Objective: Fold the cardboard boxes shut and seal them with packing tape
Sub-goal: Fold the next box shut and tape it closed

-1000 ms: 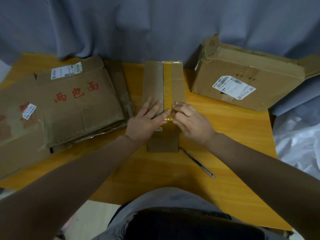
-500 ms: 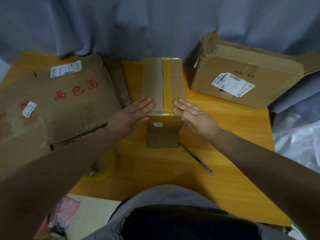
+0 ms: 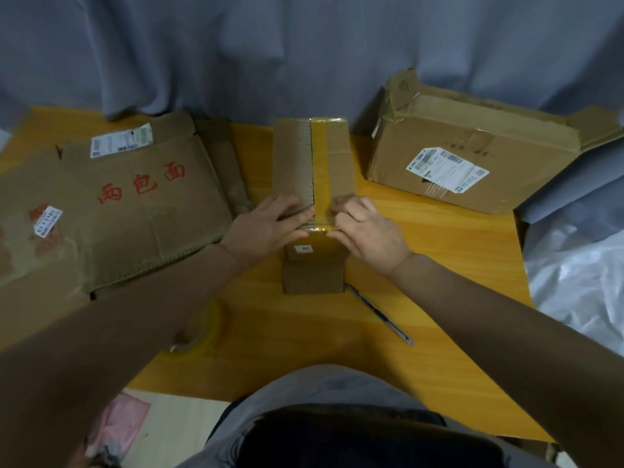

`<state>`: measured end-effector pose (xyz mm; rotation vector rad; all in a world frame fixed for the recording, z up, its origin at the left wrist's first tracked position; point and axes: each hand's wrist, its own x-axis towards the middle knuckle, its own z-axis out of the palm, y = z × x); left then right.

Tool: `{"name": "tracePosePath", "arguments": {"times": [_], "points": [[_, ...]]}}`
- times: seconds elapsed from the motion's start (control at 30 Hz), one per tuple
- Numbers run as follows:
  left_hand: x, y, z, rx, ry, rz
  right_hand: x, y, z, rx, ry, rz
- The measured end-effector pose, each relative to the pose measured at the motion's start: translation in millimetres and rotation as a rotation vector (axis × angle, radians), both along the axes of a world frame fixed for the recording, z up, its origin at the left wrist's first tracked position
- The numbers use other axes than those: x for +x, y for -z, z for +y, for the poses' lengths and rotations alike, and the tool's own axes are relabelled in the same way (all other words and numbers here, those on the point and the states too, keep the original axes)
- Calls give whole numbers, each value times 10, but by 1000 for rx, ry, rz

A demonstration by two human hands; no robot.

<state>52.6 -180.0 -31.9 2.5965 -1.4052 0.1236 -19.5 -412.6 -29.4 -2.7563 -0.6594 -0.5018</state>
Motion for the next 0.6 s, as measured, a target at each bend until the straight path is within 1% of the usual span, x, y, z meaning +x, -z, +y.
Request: {"name": "tracePosePath", "arguments": {"times": [0.07,0.13,0.2,0.3,0.37,0.43,0.5,0.53,0.6], "points": [[49,-8,125,22,51,121,-9,29,-124,70,-94,93],[37,-10,177,-32,28,213,-23,47,-169,127,-108,147],[19,-7,181,-69,29,201,-35,28,-147,152,-85,150],[3,-56,103,-102,24,134,-49,-32,-6,107,21,44],[-51,-79,-18,-213,-52,91,-36,-52,149,87,157,-5],[-100,-41,-110,-291,-86,68,-8,-41,231,90,208,-18],[-121,-1,-102,-326,-51,93,3,-15,161,94,131,7],[-119,-4,-69,-351,-37,136,-3,-16,86,119,72,45],[-144,-61,-17,-422,-85,312,-10,-56,-48,240,5,144]]}}
